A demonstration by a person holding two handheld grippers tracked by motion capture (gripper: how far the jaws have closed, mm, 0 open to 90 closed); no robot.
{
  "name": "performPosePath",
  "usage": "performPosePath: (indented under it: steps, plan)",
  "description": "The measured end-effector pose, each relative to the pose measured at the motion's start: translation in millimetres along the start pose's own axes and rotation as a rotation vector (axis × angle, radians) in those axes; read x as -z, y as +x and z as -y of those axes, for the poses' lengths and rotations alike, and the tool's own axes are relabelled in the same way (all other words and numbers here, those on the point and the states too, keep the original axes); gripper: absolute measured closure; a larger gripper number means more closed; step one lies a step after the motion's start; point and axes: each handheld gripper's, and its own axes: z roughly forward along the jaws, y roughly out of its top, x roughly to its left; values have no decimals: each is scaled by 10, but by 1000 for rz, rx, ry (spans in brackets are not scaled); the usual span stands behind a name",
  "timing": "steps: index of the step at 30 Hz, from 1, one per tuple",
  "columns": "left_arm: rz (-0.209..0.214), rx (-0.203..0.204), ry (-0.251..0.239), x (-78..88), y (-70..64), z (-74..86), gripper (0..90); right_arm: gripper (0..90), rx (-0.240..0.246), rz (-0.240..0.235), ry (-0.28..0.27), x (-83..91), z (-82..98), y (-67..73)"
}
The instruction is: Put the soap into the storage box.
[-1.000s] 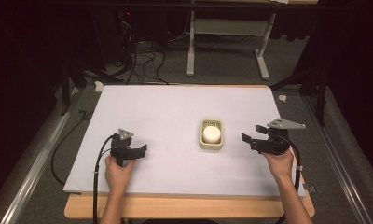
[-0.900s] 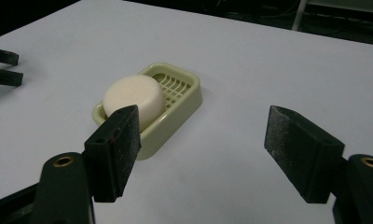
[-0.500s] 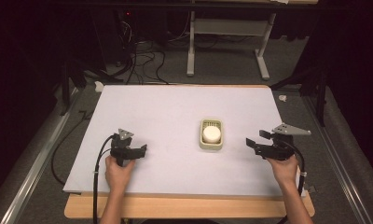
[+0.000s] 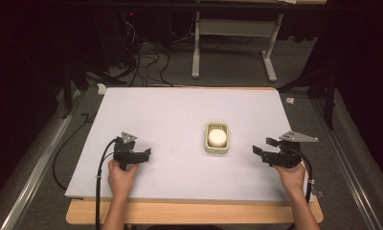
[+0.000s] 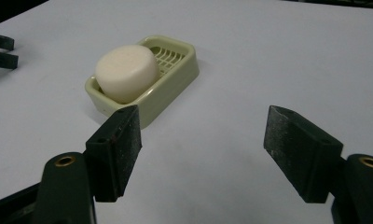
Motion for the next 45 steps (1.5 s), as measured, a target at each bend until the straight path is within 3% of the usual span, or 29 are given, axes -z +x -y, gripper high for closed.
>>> performPosePath:
  steps: [10,20,37,45]
  plan:
    - [-2,-3,0,4,-6,1,158,287,-11,-15,-1,-81,97,72]
    - [-2,-3,1,4,-7,1,158,290,10,-3,38,-202,138,124]
    - [-3,-4,-2,4,-10,2,158,290,67,92,128,-471,188,186]
    - [-4,-4,-2,4,-10,2,159,287,84,102,144,-569,186,207]
